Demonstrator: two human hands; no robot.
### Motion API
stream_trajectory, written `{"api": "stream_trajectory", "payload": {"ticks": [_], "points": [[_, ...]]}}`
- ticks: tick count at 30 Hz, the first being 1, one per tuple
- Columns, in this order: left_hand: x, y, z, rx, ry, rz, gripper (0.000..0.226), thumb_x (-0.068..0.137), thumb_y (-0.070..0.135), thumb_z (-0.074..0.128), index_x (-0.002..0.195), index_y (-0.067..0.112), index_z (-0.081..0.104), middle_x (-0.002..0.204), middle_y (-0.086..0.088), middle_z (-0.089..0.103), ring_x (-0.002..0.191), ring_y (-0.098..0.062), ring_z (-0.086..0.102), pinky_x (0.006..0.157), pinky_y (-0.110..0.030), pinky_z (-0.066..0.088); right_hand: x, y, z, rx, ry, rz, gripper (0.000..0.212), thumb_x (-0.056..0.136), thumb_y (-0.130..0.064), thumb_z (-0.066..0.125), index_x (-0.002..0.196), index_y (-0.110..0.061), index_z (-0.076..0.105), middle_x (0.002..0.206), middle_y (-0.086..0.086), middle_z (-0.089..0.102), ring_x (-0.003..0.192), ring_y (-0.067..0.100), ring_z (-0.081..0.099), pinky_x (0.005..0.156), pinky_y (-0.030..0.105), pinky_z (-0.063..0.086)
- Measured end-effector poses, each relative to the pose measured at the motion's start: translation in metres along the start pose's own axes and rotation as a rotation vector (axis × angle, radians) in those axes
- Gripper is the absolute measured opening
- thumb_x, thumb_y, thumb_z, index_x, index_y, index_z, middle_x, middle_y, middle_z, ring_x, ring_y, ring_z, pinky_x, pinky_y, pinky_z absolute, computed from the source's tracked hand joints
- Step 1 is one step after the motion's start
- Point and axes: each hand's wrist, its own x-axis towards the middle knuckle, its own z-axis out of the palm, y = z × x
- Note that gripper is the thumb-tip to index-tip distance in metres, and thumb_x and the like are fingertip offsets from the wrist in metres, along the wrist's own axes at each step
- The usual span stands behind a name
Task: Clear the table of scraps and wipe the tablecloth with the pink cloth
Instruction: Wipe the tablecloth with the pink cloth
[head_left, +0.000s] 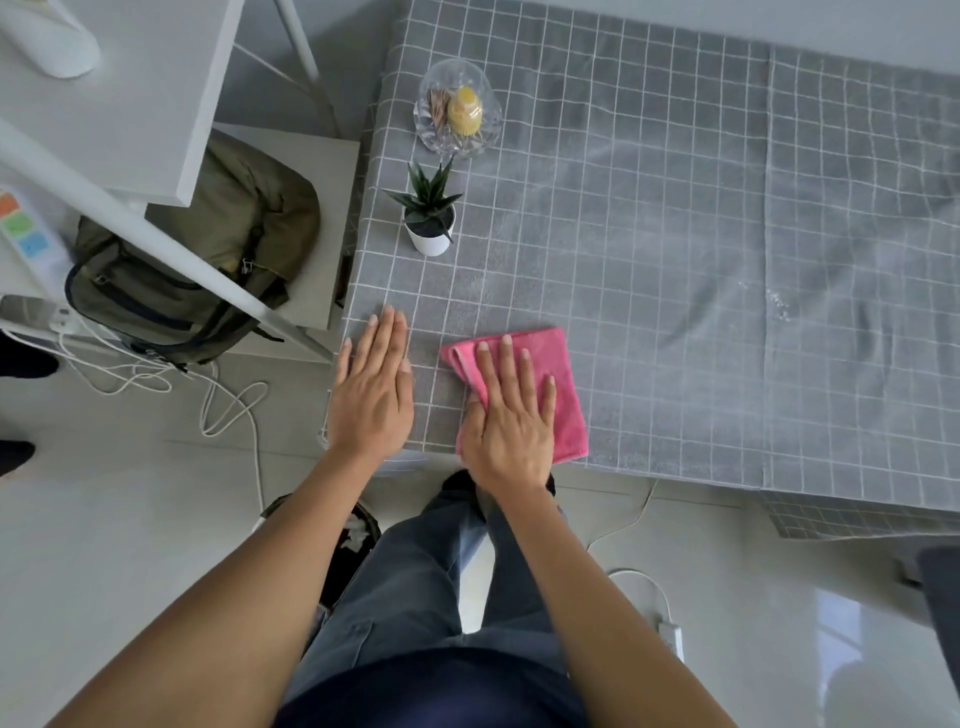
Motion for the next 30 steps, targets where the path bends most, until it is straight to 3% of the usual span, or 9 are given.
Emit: {"api": "stream_trajectory", "payload": {"ticks": [7,14,16,20,22,26,30], "points": [[0.001,0.001,0.000,-0.007,-0.003,-0.011,0.055,0.099,0.031,0.005,0.152,0.016,0.008,0.159,0.002,0.007,0.147,-0.012,0.003,0.120,-0.037,0.002,-0.003,0.083,-0.031,-0.002,0.075,0.301,0.059,0.094,-0.037,0.012,0.149,-0.036,-0.008,0.157,-0.012,-0.012,0.146,0.011,-0.011,0.119,0.043,-0.008],[0.002,0.001,0.000,0.016,0.001,-0.020,0.056,0.098,0.031,0.006,0.152,0.015,0.010,0.159,0.001,0.007,0.147,-0.012,0.002,0.120,-0.037,0.002,0.008,0.045,-0.024,0.099,0.160,0.566,0.061,0.092,-0.036,0.014,0.149,-0.033,-0.007,0.160,-0.007,-0.009,0.146,0.014,-0.012,0.117,0.048,-0.009],[0.002,0.001,0.001,0.013,-0.004,-0.020,0.056,0.098,0.031,0.007,0.151,0.014,0.012,0.159,0.000,0.009,0.147,-0.013,0.004,0.120,-0.037,0.004,0.015,0.018,-0.018,0.111,0.131,0.508,0.062,0.092,-0.037,0.015,0.149,-0.034,-0.009,0.159,-0.007,-0.012,0.146,0.014,-0.014,0.117,0.049,-0.012],[0.002,-0.002,0.000,0.004,-0.012,-0.003,0.055,0.099,0.030,0.009,0.151,0.014,0.014,0.159,0.000,0.010,0.147,-0.013,0.007,0.119,-0.034,0.000,0.023,-0.031,-0.002,0.052,-0.006,0.103,0.061,0.094,-0.038,0.014,0.151,-0.034,-0.007,0.158,-0.008,-0.016,0.145,0.015,-0.020,0.116,0.047,-0.016],[0.001,-0.004,0.000,0.004,-0.013,0.014,0.055,0.100,0.030,0.010,0.151,0.013,0.014,0.159,-0.001,0.010,0.147,-0.014,0.008,0.119,-0.034,0.000,0.025,-0.032,-0.001,0.037,-0.041,-0.004,0.061,0.093,-0.038,0.013,0.152,-0.034,-0.004,0.159,-0.008,-0.012,0.145,0.014,-0.019,0.116,0.048,-0.014],[0.009,0.001,0.001,-0.029,-0.009,-0.041,0.055,0.099,0.031,0.009,0.151,0.015,0.008,0.159,0.000,0.007,0.147,-0.012,0.003,0.120,-0.035,0.001,0.035,-0.003,-0.012,-0.003,-0.036,-0.078,0.060,0.094,-0.038,0.015,0.152,-0.035,0.002,0.159,-0.010,-0.007,0.146,0.011,-0.015,0.118,0.047,-0.009],[0.036,0.008,0.001,-0.053,-0.011,-0.082,0.056,0.098,0.034,0.004,0.151,0.016,0.001,0.159,0.001,-0.002,0.147,-0.013,-0.005,0.120,-0.037,-0.002,0.062,0.033,-0.028,-0.012,0.015,0.116,0.059,0.095,-0.040,0.013,0.151,-0.034,-0.005,0.158,-0.006,-0.015,0.145,0.015,-0.018,0.117,0.048,-0.011]]}}
